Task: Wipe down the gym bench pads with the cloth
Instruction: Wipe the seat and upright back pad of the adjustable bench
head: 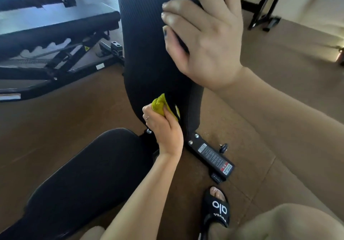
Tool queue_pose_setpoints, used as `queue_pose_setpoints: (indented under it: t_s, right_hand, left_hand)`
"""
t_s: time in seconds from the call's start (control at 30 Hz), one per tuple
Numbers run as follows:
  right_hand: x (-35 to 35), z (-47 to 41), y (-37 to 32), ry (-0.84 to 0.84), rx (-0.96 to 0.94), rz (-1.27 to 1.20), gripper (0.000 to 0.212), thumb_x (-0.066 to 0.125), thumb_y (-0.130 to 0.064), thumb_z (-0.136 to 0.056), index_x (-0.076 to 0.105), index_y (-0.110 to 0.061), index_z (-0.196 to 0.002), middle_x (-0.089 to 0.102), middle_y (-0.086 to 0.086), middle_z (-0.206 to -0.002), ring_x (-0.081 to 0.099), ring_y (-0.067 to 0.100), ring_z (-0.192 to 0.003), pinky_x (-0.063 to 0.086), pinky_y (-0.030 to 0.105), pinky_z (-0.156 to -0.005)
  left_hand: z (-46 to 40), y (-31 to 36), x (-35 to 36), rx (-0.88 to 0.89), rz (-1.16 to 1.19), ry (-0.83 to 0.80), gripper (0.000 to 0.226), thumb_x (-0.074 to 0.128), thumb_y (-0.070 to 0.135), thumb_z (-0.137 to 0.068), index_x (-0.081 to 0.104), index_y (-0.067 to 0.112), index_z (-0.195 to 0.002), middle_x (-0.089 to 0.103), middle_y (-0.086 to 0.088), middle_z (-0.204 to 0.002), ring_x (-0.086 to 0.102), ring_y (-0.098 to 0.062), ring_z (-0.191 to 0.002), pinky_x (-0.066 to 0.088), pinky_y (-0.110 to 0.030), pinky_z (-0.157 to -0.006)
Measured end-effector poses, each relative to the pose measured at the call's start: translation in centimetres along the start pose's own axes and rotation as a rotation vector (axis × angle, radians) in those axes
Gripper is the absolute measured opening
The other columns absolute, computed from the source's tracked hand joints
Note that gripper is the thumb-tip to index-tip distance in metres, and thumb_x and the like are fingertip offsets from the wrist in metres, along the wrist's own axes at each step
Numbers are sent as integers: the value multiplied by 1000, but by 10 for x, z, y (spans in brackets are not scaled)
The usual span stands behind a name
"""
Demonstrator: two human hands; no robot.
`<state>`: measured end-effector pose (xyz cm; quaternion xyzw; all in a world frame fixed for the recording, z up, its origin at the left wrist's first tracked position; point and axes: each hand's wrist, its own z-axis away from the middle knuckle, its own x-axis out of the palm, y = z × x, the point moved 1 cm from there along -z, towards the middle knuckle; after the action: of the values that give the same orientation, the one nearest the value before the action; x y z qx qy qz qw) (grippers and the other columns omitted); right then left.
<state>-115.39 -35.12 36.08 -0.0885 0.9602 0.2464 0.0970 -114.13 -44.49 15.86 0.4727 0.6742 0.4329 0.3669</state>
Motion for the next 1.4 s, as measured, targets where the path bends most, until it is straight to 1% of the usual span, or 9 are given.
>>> queue_pose_setpoints:
  t_s: [0.13,0.3,0.4,0.53,0.8,1.0,1.13,1.27,1.4]
  right_hand:
    - [0,12,-20,-53,151,56,30,55,-18,-99,79,-3,-105,77,6,-116,65,31,-125,26,59,-119]
    - [-13,65,-42,-335,116,34,45,42,-27,-104,68,-3,-131,60,9,-147,46,28,-144,-5,52,-127]
    - [-10,68,-39,-330,136,-21,44,40,-24,-104,68,-4,-131,59,8,-148,43,26,-145,-5,49,-128]
    - [-6,73,-48,-303,203,-63,45,39,-23,-104,67,-4,-133,59,8,-148,40,25,-145,-4,47,-128]
    - [2,78,-56,-204,308,-154,43,42,-21,-102,70,-4,-129,61,9,-145,37,26,-145,-2,46,-128]
    - [5,78,-57,-167,349,-200,41,42,-18,-101,72,-3,-126,64,9,-140,38,26,-143,-4,44,-127]
    - [7,77,-57,-122,369,-219,40,44,-17,-99,73,-3,-123,67,9,-136,39,28,-141,-3,44,-126]
    - [9,79,-59,-90,376,-213,40,44,-17,-98,74,-2,-121,69,9,-133,40,29,-140,-3,44,-126]
    - [13,78,-60,-81,377,-178,40,45,-18,-98,75,-4,-121,69,8,-133,40,30,-140,-2,45,-127]
  left_hand:
    - [-15,23,2,-3,31,31,26,35,37,-102,43,12,-103,48,-1,-99,51,-27,-92,47,-57,-86]
    - [-30,44,7,156,153,31,37,46,38,-105,44,1,-101,50,-15,-96,48,-37,-84,46,-57,-75]
    - [4,3,1,104,4,-10,22,41,29,-106,45,7,-106,49,-7,-101,51,-30,-90,46,-57,-82]
    - [21,-27,-4,-38,-48,-5,25,37,29,-103,46,6,-105,49,-3,-98,50,-27,-88,46,-56,-83]
    - [-6,4,5,85,148,22,9,46,35,-108,43,31,-100,51,-12,-97,50,-39,-85,46,-63,-78]
    - [19,-32,-6,-119,5,22,23,36,44,-103,40,23,-98,49,-3,-95,51,-28,-86,48,-60,-81]
    - [12,-1,4,-6,101,42,18,42,34,-107,42,16,-101,51,-10,-97,52,-36,-87,48,-60,-78]
    - [21,-23,3,60,45,-5,18,37,29,-106,41,12,-107,50,-13,-98,51,-36,-85,46,-61,-79]
    - [24,-46,-2,-137,16,37,25,35,44,-102,41,20,-103,51,-4,-96,54,-28,-86,49,-59,-81]
